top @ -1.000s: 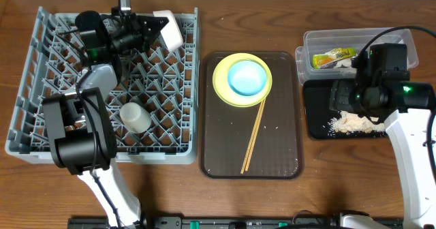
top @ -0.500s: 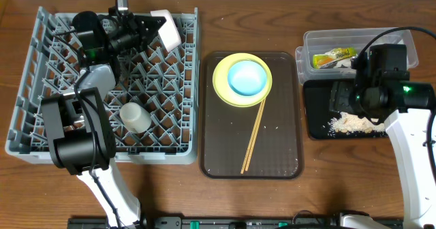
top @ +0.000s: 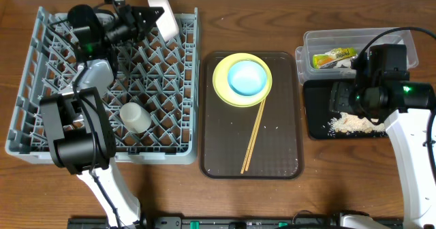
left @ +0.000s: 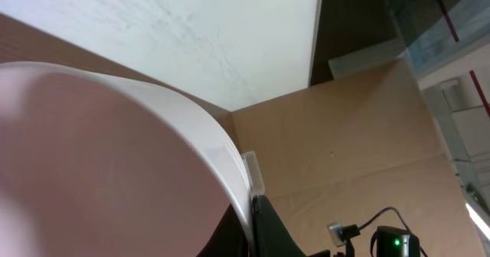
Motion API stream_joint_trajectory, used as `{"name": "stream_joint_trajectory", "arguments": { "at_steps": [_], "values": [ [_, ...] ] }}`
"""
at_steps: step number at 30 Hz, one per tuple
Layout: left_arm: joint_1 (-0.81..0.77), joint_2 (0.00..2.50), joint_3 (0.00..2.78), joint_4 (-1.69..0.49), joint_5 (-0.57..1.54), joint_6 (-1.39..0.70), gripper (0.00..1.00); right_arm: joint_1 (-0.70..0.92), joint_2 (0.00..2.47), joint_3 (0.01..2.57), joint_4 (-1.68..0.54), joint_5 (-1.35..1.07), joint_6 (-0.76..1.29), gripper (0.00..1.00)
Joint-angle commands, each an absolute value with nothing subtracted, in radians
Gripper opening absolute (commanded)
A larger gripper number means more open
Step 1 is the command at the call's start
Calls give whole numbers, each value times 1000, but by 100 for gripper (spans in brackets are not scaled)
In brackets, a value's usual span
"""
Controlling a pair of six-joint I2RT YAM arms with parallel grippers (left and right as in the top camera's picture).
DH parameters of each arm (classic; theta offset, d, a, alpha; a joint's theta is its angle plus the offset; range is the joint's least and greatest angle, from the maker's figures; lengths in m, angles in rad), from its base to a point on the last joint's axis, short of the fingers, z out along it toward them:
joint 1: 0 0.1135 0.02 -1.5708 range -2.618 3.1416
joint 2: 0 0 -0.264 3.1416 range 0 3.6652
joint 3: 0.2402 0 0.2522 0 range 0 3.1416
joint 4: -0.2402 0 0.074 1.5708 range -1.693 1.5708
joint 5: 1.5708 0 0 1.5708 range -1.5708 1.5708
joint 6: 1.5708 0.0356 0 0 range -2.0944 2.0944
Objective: Sort waste into correct bins and load items into the dishwasher rack
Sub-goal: 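Carry the pink bowl to the back of the dish rack and place it upright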
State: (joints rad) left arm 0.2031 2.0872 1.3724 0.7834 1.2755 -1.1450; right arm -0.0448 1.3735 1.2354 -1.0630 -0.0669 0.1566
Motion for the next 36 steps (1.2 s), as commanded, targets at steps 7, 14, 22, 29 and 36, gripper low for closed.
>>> {"name": "stream_joint_trajectory", "arguments": {
  "at_steps": [7,14,22,29,36],
  "values": [
    [210,2136,1399,647,1261,-1020,6,-52,1366,1243,-1067,-72,160,68],
    [210,2177,1399,640,1280,-1018,6,-52,1366,1243,-1067,-72,160,68],
    [214,2177,1398,625,1283,-978,7,-52,1366,1243,-1067,-72,160,68],
    [225,2177,1398,470,1282,-886,36,-52,1366,1243,-1075,-72,160,68],
    [265,2177,1398,420,1295,-888,62,-52,1366,1243,-1082,-72,160,68]
  ]
}}
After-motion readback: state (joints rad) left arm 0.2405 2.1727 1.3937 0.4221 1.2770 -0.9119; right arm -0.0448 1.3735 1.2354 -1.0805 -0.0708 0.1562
